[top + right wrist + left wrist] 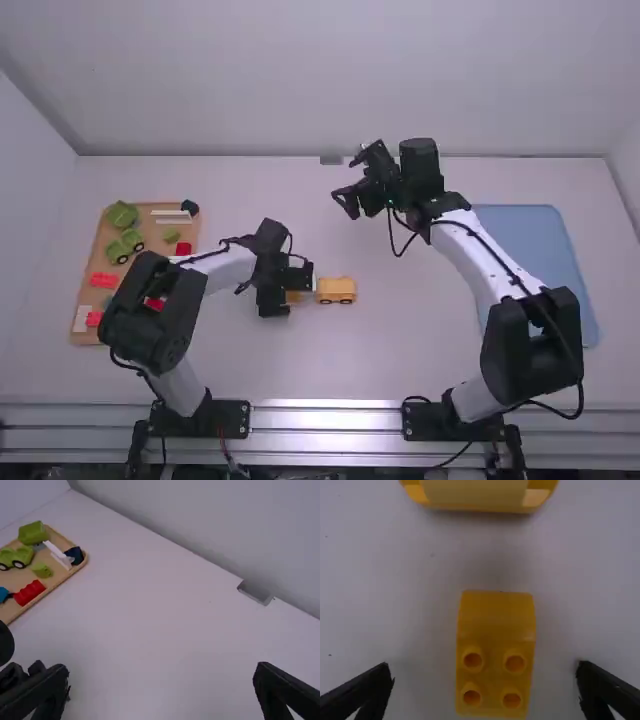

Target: Assemble lego blocks to make yellow taxi

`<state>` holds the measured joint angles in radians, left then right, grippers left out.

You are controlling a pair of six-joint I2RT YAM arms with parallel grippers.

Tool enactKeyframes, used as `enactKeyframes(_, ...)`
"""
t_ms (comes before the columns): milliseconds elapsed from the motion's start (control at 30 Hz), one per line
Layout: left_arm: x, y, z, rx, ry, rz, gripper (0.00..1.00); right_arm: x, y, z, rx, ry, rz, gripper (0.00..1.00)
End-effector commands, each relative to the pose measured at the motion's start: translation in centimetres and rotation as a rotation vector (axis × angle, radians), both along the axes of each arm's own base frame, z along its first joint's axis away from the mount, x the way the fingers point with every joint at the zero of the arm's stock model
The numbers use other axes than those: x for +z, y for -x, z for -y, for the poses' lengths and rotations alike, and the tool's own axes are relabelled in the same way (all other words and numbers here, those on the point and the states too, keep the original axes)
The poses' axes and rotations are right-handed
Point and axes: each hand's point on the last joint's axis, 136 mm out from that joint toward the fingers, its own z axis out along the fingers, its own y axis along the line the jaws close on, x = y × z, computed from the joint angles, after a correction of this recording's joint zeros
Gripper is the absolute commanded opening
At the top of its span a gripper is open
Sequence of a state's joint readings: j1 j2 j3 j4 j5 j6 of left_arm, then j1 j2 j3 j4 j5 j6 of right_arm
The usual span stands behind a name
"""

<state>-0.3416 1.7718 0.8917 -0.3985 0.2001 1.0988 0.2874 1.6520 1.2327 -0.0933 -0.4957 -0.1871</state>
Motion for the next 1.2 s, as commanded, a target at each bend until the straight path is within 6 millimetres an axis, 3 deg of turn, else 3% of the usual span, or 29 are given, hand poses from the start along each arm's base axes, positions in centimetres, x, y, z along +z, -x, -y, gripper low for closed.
enactKeyframes(0, -0.2, 0.1, -0.2, 0.015, -0.004, -0.011, 0.99, 0.7, -0.1, 0.7, -0.016, -0.011, 0.009, 0.98)
enactKeyframes(133, 2.6, 0.2, 1.0, 0.021, 0.103, -0.035, 0.99, 0.8, -0.5, 1.7, -0.039, -0.012, 0.012, 0.99)
enactKeyframes(200, 4.9, 0.4, 1.8, -0.038, 0.246, -0.031, 0.99, 0.7, -0.7, 2.2, -0.048, -0.014, 0.006, 0.99)
enactKeyframes(333, 7.3, 0.5, 2.1, -0.085, 0.494, -0.017, 0.99, 0.6, -0.3, 2.2, -0.027, -0.026, -0.014, 0.99)
enactKeyframes(500, 6.9, -0.2, -0.7, 0.024, 0.590, 0.010, 0.99, -0.1, -0.1, 2.5, -0.042, -0.007, -0.039, 0.99)
enactKeyframes(733, 7.3, 0.0, -0.2, 0.088, 0.721, -0.002, 0.99, -0.7, -0.5, 3.4, -0.083, 0.051, -0.029, 0.98)
enactKeyframes(833, 6.5, 0.2, 0.1, 0.069, 0.724, 0.016, 0.99, -0.9, 1.5, 1.9, 0.112, 0.073, 0.019, 0.99)
enactKeyframes(867, 6.0, 0.4, 0.2, 0.033, 0.734, 0.042, 0.99, -0.5, 3.6, 0.3, 0.295, 0.054, 0.075, 0.99)
enactKeyframes(933, 5.6, 0.5, 0.3, 0.017, 0.745, 0.053, 0.99, -0.2, 5.3, -0.4, 0.422, 0.034, 0.119, 0.99)
enactKeyframes(967, 5.3, 0.6, 0.5, 0.010, 0.766, 0.061, 0.99, 0.7, 8.0, -0.8, 0.586, -0.001, 0.198, 0.99)
enactKeyframes(1167, 5.0, 0.2, 0.8, 0.057, 0.811, 0.055, 0.99, 2.2, 13.5, 1.0, 0.808, -0.082, 0.330, 0.99)
